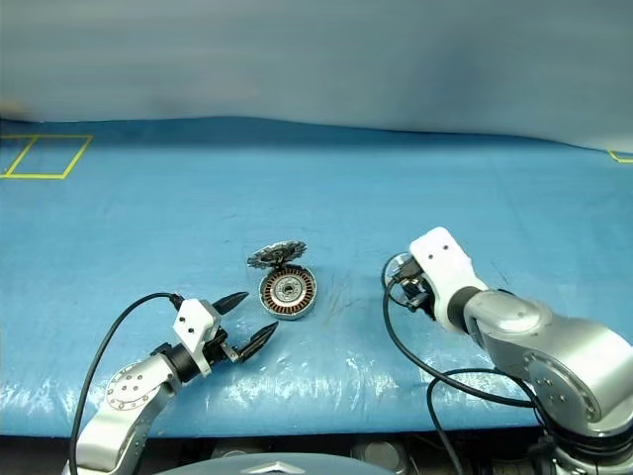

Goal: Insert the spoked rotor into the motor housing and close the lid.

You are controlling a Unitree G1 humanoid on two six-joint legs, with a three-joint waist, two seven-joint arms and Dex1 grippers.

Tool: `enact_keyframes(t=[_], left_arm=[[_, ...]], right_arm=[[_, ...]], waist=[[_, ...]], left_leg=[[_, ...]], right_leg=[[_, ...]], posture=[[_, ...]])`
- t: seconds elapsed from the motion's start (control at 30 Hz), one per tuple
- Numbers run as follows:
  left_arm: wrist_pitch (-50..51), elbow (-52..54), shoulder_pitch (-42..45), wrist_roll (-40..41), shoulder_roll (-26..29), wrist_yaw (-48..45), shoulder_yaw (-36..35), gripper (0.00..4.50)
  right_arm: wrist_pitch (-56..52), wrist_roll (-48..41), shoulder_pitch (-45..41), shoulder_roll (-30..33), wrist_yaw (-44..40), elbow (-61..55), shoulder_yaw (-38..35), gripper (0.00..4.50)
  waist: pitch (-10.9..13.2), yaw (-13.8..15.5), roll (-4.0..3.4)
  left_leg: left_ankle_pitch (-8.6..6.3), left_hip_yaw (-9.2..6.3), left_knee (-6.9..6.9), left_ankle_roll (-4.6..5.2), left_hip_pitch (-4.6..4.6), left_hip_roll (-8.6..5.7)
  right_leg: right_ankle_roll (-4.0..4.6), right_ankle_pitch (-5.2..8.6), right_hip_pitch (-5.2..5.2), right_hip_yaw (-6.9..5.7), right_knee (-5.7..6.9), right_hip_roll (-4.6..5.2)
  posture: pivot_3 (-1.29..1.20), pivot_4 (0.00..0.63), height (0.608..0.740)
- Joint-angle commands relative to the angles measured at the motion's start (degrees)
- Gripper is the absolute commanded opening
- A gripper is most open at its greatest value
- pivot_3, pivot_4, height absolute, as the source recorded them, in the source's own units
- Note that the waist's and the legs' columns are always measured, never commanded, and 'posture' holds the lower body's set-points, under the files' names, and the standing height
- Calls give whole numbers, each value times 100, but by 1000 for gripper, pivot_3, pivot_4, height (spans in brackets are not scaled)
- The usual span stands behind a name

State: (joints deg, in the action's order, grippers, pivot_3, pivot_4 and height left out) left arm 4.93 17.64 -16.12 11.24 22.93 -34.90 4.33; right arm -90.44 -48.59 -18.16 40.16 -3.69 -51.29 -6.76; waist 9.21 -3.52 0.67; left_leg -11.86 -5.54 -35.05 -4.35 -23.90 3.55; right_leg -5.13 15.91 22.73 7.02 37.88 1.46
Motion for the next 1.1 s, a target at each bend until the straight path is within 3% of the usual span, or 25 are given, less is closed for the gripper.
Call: enact_keyframes(t=[0.03, 0.3, 0.43, 1.1], left_arm=[[-273, 121, -77, -65, 7, 60, -66, 4500], [-329, 207, -247, 61, 1, -10, -49, 4500], [-365, 187, -271, 44, -27, 32, -68, 4500], [-461, 141, -443, 7, -134, 184, -63, 4500]], right_arm=[[372, -68, -631, 124, -562, -129, 580, 1321], [350, 174, -1552, -1158, -621, 745, 1550, 1321], [563, 532, -1764, -1475, -613, 1148, 2123, 1321], [1575, 1659, -2121, -1824, -1439, 2146, 3468, 1321]], waist=[[3, -7, -4], [5, -11, -5], [6, 0, -7], [10, -39, -13]], left_leg=[[0, 0, -1, 0, 1, 0], [0, 0, -7, 0, 0, 0], [0, -1, -6, 0, 1, 1], [0, 0, -4, 0, 1, 1]], right_leg=[[0, 0, 0, -1, 1, 0], [-4, -2, 1, 0, 4, 0], [-3, -3, 1, -2, 7, 0], [-11, -7, 5, -2, 11, -1]], posture=[[0, 150, 740], [0, 150, 740], [0, 150, 740], [0, 150, 740]])
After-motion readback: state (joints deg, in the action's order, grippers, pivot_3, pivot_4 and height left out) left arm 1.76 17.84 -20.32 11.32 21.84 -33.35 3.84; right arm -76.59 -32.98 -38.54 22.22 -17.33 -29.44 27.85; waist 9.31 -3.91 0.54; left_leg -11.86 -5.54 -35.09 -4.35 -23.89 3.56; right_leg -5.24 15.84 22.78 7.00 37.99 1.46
